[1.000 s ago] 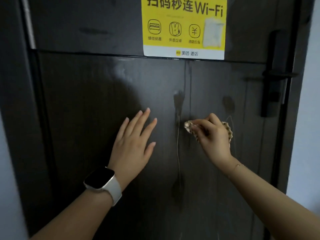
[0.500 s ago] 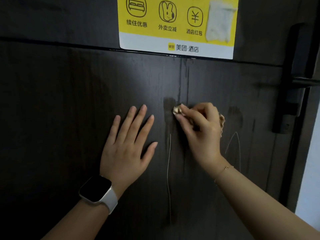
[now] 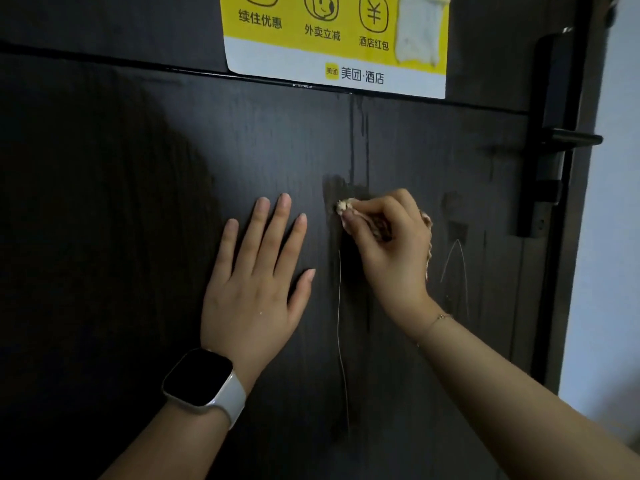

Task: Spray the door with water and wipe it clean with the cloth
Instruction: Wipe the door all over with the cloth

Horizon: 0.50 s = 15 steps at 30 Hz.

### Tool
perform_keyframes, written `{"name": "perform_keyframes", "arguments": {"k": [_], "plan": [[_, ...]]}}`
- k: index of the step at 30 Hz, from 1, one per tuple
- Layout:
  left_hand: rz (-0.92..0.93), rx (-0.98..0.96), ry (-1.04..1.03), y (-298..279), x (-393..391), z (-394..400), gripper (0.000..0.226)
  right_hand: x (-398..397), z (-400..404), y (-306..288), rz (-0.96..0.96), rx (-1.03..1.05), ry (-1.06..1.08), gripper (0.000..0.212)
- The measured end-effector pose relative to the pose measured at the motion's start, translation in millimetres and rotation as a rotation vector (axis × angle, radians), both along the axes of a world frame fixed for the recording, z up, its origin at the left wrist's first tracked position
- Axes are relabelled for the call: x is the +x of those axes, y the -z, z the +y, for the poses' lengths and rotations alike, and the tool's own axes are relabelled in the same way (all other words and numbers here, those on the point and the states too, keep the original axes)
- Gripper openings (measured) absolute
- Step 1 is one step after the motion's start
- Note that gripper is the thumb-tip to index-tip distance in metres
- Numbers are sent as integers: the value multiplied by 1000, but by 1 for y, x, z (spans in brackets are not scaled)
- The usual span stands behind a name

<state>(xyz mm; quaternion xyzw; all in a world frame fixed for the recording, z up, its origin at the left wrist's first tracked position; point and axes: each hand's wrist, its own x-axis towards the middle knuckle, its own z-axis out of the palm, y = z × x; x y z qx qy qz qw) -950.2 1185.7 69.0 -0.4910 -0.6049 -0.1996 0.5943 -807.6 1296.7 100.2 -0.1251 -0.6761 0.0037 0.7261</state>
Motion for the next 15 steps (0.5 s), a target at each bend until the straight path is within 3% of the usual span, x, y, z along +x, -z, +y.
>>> {"name": "perform_keyframes", "arguments": {"k": [7, 11, 15], "plan": [[25, 9, 8, 1, -2, 0, 61, -3, -23, 127, -111, -77, 1, 17], [25, 16, 18, 2, -2, 1, 61, -4, -16, 71, -130, -117, -5, 23], [32, 17, 31, 2, -3, 2, 61, -9, -19, -2, 51, -148, -89, 9]]}}
